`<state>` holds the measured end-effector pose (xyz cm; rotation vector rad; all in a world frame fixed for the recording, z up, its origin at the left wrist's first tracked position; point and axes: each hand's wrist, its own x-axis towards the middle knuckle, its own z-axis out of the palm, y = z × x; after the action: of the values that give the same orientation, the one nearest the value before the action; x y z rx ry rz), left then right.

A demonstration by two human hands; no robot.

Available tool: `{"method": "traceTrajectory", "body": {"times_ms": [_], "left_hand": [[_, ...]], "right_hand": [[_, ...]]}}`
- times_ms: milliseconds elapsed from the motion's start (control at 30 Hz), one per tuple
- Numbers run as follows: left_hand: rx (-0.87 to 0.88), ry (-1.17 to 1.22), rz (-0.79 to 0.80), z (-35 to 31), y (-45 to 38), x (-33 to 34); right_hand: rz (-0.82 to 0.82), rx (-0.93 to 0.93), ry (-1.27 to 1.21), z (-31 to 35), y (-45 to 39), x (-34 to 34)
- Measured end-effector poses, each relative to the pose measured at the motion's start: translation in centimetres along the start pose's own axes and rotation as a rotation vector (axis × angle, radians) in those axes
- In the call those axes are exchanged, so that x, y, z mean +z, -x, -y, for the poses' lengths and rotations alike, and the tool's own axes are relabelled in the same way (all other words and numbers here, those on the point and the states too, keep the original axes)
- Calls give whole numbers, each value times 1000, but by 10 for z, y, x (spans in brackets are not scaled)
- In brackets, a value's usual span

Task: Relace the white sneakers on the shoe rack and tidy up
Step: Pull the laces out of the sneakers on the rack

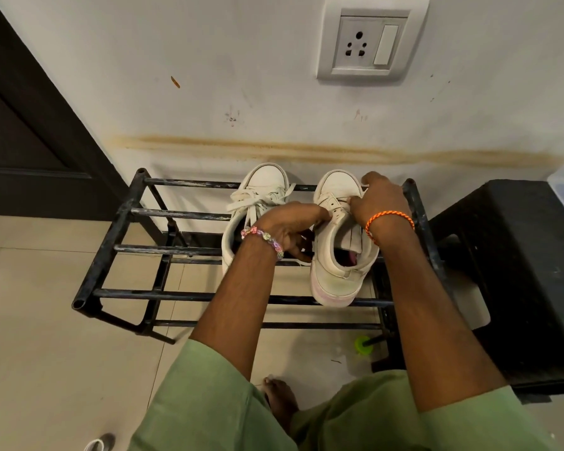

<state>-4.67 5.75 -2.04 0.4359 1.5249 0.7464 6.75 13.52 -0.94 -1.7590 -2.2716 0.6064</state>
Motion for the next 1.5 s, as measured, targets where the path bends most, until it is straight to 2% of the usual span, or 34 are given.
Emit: {"method": "traceTrajectory", "body": {"times_ms": [133, 233, 433, 567, 667, 700, 733, 800, 867, 933, 1133, 1400, 1500], "left_hand": [[16, -3, 3, 2, -3, -1], [34, 4, 2, 2, -5, -1], [47, -4, 15, 2, -5, -4], [62, 16, 3, 3, -7, -4], [77, 27, -13, 4, -8, -4], [81, 21, -19, 4, -8, -4], [84, 16, -23, 5, -9, -4], [89, 14, -27, 5, -9, -3], [98, 10, -33, 5, -9, -2], [103, 5, -37, 4, -9, -1], [107, -17, -53, 3, -6, 1], [115, -40, -66, -1, 1, 3], [112, -48, -63, 0, 0, 1]], "right_hand": [[-14, 34, 4, -1, -3, -1], [-46, -12, -66, -1, 0, -2], [-47, -217, -541, 7, 10, -29], [-55, -350, -984, 17, 21, -49], [20, -305, -1210, 22, 22, -62], [4, -255, -1166, 21, 20, -61], [-46, -212, -1020, 19, 18, -56], [-127, -183, -575, 10, 12, -39], [-67, -146, -246, 3, 12, -26], [26, -110, -108, -2, 10, -20], [104, -48, 14, -3, 3, -13], [25, -53, 5, 0, 4, -7], [49, -66, 6, 0, 4, -5]]}}
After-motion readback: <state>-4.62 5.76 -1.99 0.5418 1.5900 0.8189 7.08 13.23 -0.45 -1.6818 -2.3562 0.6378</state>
